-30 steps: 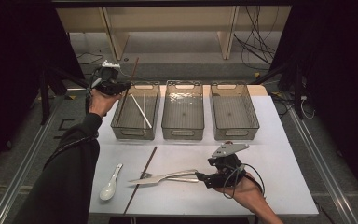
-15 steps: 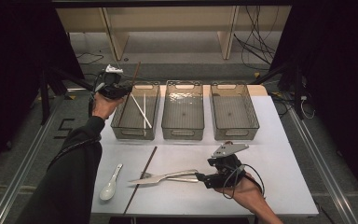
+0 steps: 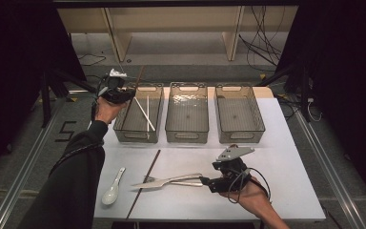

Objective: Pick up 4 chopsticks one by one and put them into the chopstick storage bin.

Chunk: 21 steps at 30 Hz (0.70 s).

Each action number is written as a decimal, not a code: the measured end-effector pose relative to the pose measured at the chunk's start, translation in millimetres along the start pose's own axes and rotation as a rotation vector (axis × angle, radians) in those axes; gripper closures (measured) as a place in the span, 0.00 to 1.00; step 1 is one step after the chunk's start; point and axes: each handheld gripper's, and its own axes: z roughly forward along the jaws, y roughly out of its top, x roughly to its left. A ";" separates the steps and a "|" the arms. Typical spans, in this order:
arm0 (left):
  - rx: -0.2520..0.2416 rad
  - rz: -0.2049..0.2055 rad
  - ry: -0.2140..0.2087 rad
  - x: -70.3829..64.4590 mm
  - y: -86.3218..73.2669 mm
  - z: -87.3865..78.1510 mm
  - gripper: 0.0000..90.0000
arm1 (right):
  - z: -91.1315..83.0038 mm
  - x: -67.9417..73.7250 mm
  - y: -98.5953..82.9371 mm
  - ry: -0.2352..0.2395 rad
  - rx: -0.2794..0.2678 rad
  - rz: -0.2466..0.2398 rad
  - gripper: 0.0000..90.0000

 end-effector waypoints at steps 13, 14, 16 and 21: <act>0.036 -0.067 -0.041 2.0 -6.1 -12.8 0.68 | -0.2 -0.5 -0.2 -0.001 -0.001 -0.002 0.36; 0.039 -0.086 -0.050 1.5 -6.6 -16.7 0.65 | -0.3 -0.5 -0.2 -0.002 0.000 0.002 0.36; 0.043 -0.099 -0.059 -1.3 -8.4 -25.1 0.59 | -0.2 -0.6 -0.2 -0.003 0.000 0.002 0.36; 0.070 -0.122 -0.105 -13.8 -17.6 -45.9 0.49 | 0.2 0.0 0.1 -0.005 0.002 0.002 0.36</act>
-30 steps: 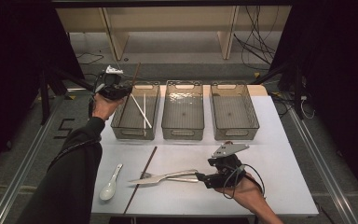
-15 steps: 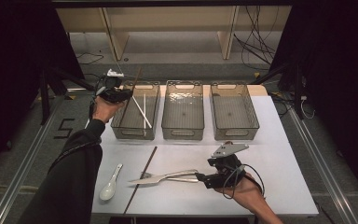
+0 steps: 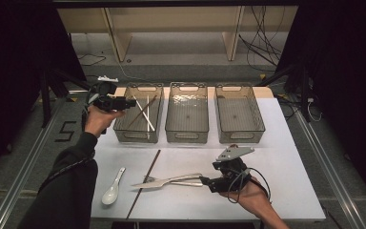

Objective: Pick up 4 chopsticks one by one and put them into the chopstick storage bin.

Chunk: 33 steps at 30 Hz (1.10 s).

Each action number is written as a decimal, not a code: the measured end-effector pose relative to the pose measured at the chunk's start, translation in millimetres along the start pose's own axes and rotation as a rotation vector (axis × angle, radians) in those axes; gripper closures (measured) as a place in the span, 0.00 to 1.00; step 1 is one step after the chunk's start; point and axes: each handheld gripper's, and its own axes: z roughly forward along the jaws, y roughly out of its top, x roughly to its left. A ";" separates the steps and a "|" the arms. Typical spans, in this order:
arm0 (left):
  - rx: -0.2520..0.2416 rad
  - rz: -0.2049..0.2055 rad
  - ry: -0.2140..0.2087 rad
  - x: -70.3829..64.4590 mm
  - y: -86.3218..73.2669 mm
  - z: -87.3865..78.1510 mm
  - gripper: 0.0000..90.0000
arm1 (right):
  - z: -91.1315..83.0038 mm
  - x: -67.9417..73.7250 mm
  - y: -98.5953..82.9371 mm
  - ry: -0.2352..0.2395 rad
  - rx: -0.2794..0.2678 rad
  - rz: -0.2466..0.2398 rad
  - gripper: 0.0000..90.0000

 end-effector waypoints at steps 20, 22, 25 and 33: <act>0.263 0.059 -0.035 -61.6 -78.0 11.3 0.26 | -2.1 0.6 -0.7 -0.005 -0.008 0.000 0.35; 0.288 0.071 -0.040 -65.3 -84.2 14.8 0.25 | -2.2 0.5 -0.8 -0.005 -0.008 0.000 0.35; 0.307 0.074 -0.034 -69.4 -91.6 18.6 0.24 | -2.6 0.7 -0.5 -0.006 -0.010 -0.002 0.35; 0.372 0.095 -0.025 -78.9 -108.0 31.4 0.21 | -2.1 1.0 -0.5 -0.005 -0.007 -0.005 0.35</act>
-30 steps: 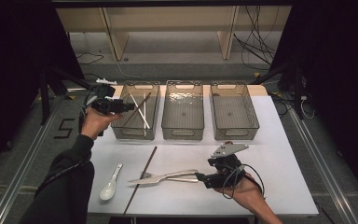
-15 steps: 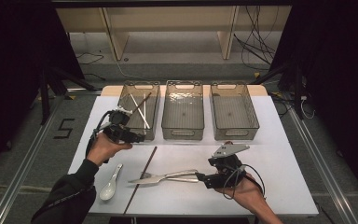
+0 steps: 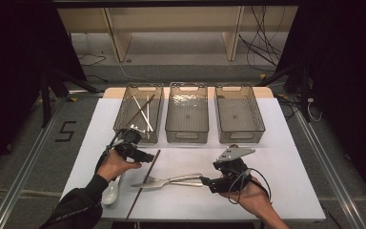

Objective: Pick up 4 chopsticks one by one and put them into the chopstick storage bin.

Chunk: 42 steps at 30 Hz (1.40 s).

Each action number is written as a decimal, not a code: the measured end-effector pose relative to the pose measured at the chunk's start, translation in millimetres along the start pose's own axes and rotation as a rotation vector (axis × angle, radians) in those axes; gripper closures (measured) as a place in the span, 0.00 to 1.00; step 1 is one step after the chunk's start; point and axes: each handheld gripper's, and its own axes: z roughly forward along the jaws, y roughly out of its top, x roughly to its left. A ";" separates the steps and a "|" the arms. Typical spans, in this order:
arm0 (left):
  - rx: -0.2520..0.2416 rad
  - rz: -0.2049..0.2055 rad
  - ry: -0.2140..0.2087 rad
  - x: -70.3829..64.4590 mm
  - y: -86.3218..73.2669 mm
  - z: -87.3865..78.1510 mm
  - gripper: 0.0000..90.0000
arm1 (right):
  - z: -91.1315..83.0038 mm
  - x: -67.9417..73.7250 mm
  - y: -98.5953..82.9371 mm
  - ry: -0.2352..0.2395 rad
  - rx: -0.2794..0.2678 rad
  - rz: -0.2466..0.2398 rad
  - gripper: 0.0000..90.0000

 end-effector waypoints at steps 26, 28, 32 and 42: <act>0.134 0.077 0.009 -11.2 -5.8 30.1 0.45 | 0.8 -0.1 -0.2 -0.002 0.006 -0.002 0.35; 0.139 0.085 0.015 -11.3 -5.6 29.6 0.48 | 0.7 0.0 -0.1 -0.002 0.006 -0.002 0.35; 0.139 0.100 0.021 -10.9 -6.0 28.9 0.54 | 0.7 0.0 -0.2 -0.002 0.007 -0.002 0.35; 0.138 0.113 0.030 -3.5 -6.5 27.1 0.73 | 0.8 0.0 -0.2 -0.001 0.006 -0.004 0.35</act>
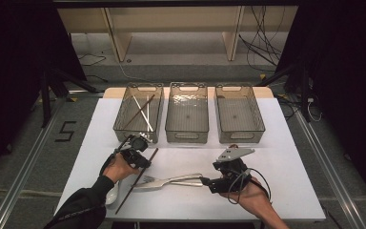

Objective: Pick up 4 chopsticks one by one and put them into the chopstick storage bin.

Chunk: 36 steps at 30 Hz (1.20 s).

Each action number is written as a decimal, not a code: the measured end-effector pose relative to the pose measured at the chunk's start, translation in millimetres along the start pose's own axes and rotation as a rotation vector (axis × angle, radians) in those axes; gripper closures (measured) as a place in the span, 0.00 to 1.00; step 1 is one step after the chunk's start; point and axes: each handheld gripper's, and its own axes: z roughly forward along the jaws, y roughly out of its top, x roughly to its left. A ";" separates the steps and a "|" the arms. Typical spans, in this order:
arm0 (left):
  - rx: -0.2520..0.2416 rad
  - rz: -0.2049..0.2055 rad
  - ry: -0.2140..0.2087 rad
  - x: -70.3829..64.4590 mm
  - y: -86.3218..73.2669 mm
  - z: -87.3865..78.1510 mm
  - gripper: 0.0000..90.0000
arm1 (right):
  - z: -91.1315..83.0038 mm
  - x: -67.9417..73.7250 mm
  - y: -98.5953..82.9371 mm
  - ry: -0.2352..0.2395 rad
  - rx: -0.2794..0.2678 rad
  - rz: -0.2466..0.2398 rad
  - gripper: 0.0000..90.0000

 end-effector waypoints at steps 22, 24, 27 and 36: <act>0.052 0.020 -0.020 -1.2 -0.5 -2.4 0.88 | -0.7 -0.4 0.3 -0.001 -0.002 -0.002 0.36; 0.048 0.015 -0.021 -1.3 -0.5 -2.3 0.89 | -0.7 -0.5 0.3 -0.002 -0.001 0.000 0.36; 0.045 0.001 -0.032 0.0 -0.7 -2.3 0.91 | -1.0 -0.6 0.3 -0.003 -0.001 0.001 0.36; 0.044 -0.025 -0.059 2.3 -1.2 -2.4 0.93 | -0.2 -0.3 0.6 -0.002 0.000 -0.004 0.36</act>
